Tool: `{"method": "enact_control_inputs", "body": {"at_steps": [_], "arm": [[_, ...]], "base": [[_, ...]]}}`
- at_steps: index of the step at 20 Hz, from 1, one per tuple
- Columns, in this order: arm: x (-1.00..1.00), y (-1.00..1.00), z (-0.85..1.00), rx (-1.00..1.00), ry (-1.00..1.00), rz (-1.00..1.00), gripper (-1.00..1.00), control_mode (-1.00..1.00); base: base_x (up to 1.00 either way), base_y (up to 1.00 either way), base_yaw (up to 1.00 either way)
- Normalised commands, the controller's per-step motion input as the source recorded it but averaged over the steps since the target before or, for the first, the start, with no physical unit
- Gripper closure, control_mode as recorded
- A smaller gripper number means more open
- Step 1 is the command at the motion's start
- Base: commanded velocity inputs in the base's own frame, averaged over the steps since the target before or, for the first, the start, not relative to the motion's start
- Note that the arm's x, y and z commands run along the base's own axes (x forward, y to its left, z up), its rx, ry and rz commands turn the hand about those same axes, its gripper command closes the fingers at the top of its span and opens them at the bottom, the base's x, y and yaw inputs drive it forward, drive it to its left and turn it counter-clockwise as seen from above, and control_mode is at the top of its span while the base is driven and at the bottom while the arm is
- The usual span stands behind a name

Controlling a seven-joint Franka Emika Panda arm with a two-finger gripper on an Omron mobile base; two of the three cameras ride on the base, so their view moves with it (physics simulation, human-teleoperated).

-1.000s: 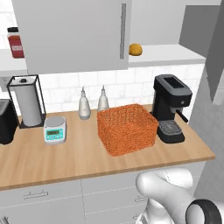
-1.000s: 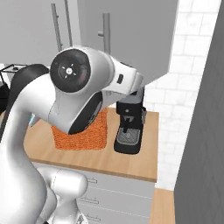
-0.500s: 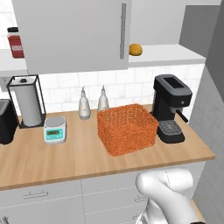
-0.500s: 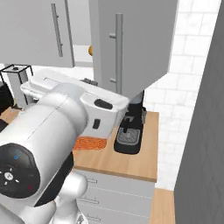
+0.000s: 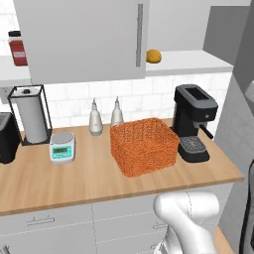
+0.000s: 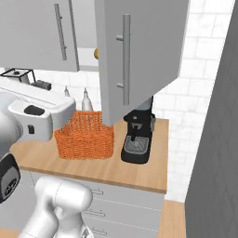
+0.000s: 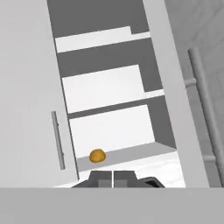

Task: Open the cabinet, pick up the bread from the cabinet and place it in the basket. Then move the basket to the dining counter.

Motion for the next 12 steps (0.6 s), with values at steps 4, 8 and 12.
{"method": "enact_control_inputs", "body": {"at_steps": [4,8,12], "arm": [[0.77,0.88,-0.01,-0.03,0.02,-0.07,1.0,-1.0],[0.98,-0.04,0.0,-0.02,0.25,-0.06,1.0,-1.0],[0.99,-0.19,0.0,-0.02,0.17,-0.15,1.0,-1.0]], "base": [[0.0,0.0,0.0],[0.0,0.0,0.0],[0.0,0.0,0.0]]}}
